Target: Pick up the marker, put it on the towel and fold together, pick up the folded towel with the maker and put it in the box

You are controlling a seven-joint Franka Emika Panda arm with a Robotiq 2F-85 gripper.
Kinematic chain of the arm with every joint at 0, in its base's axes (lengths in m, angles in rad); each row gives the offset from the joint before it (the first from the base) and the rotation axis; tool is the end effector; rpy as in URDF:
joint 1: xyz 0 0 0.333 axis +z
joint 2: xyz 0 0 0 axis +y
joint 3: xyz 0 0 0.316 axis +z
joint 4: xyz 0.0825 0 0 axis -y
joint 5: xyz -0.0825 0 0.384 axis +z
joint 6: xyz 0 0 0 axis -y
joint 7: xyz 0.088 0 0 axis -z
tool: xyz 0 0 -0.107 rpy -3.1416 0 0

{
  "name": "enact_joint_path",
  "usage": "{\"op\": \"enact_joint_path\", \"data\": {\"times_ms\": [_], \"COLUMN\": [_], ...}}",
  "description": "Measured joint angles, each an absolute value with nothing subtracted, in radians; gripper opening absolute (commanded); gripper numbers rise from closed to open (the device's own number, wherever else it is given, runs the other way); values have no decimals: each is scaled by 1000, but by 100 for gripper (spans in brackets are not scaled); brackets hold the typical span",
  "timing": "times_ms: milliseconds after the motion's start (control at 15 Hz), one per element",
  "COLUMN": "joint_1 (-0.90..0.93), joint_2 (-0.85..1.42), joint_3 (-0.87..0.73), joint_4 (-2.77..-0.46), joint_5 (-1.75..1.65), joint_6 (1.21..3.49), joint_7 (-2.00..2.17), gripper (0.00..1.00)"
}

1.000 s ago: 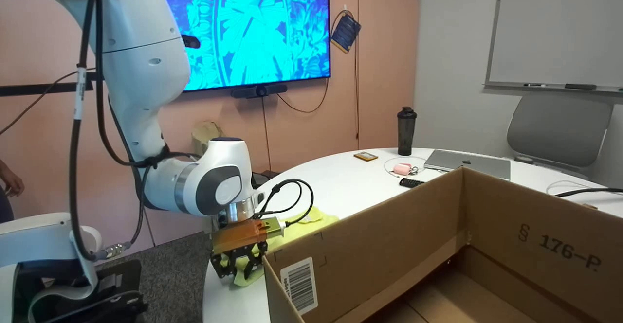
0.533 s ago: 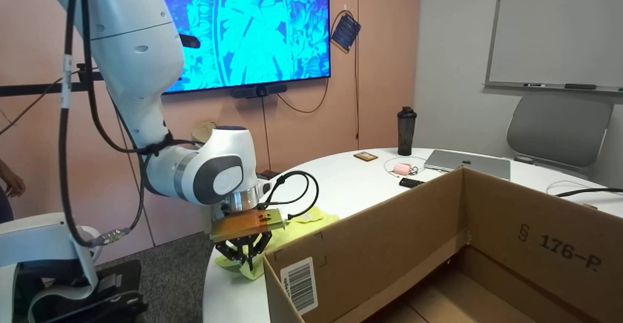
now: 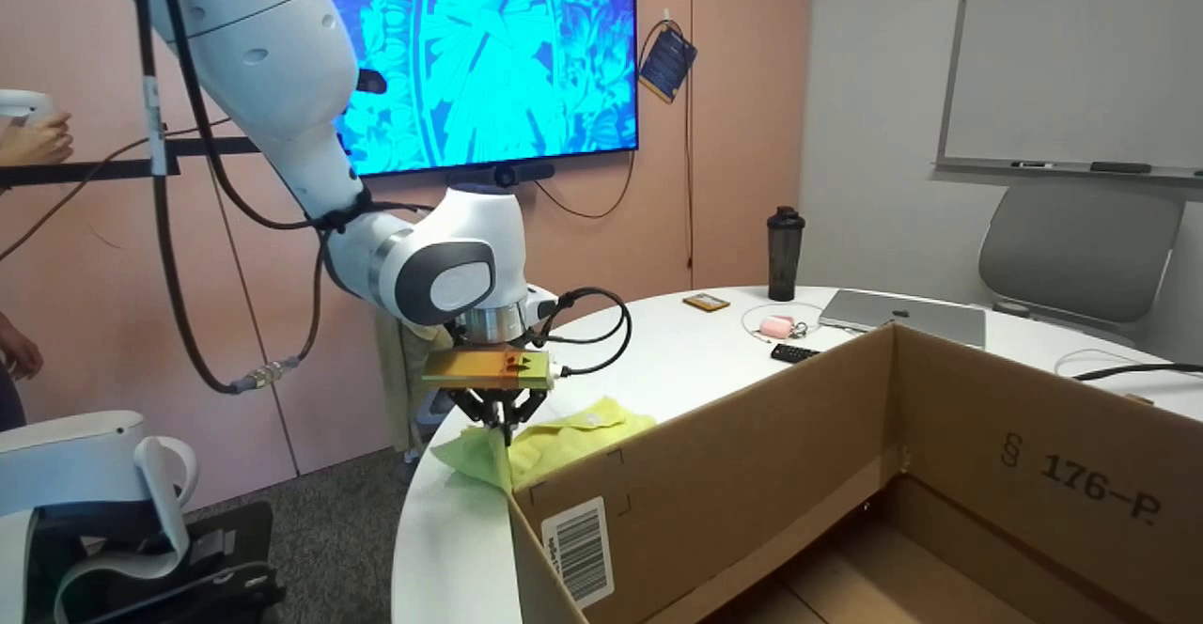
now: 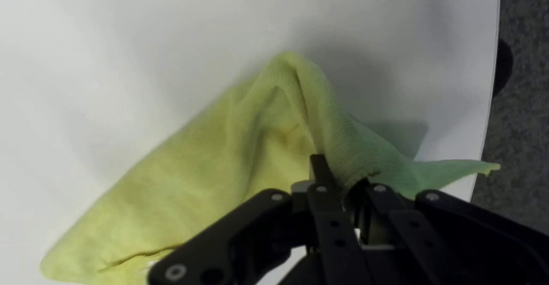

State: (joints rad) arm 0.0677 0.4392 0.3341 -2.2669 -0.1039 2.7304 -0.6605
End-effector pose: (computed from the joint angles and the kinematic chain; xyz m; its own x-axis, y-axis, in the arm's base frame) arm 0.4934 0.2201 0.1793 0.4320 0.8961 0.1018 0.9018 -0.4303 -0.0391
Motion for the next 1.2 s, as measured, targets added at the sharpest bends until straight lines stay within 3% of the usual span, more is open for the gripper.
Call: {"op": "enact_joint_path", "data": {"times_ms": [733,800,867,1000,1200], "joint_1": [339,353,365,383,403], "joint_2": [674,691,703,713,712], "joint_3": [51,45,43,43,48], "joint_4": [-1938,-1916,-1897,-1865,-1821], "joint_5": [-213,-213,-212,-210,-200], "joint_6": [2657,2646,2639,2626,2598], "joint_7": [-1,38,75,141,210], "gripper": [16,20,41,45,65]}}
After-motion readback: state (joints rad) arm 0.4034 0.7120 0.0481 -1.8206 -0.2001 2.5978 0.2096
